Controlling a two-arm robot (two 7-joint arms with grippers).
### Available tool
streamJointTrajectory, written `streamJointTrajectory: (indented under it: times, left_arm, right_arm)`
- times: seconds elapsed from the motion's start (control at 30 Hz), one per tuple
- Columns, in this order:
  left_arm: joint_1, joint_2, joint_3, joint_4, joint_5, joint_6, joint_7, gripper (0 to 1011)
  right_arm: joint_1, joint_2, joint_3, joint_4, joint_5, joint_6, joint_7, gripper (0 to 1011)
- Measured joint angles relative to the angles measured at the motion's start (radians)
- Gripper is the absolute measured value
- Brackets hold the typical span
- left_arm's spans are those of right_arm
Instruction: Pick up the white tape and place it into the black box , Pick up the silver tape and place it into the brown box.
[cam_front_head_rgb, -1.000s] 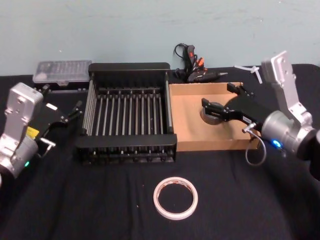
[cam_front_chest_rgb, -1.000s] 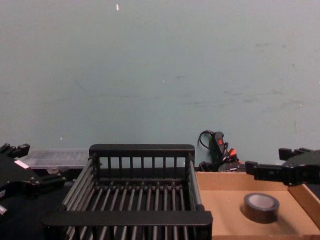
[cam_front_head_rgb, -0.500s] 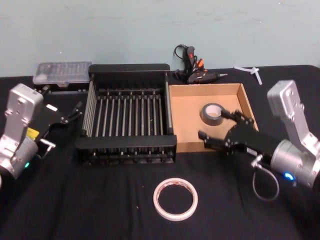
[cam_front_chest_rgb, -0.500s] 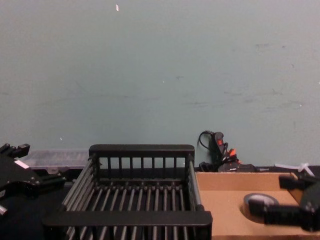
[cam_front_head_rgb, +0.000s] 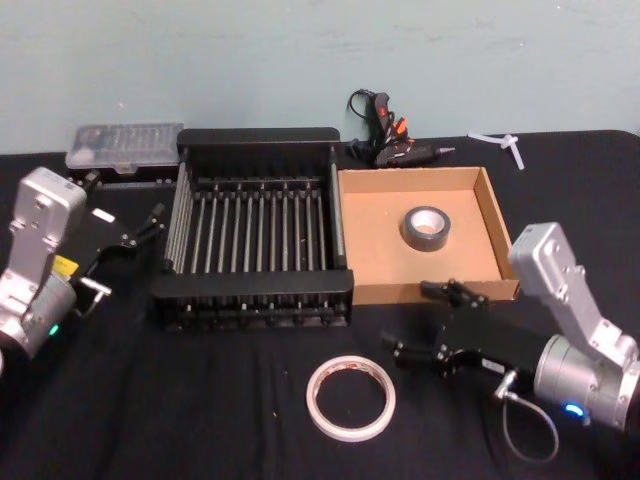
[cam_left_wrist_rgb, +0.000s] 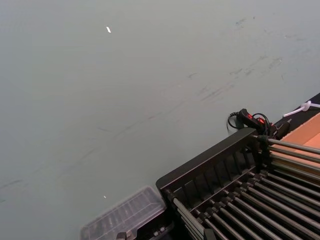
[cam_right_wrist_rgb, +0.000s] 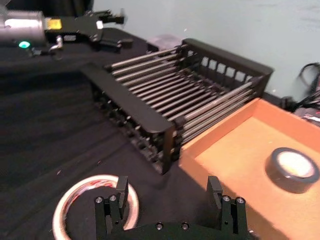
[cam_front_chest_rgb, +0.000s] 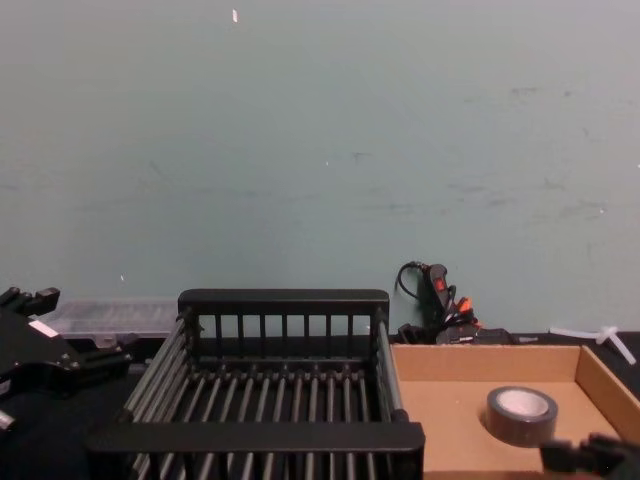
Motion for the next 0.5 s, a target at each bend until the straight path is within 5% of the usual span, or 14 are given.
streamJointTrajectory:
  times: [0.5]
  left_arm:
    - [0.0,0.0,0.0,0.0,0.0,0.0,0.0,1002]
  right_arm:
    - [0.02,0.005,-0.083,0.022,-0.031,0.024,0.002,1002]
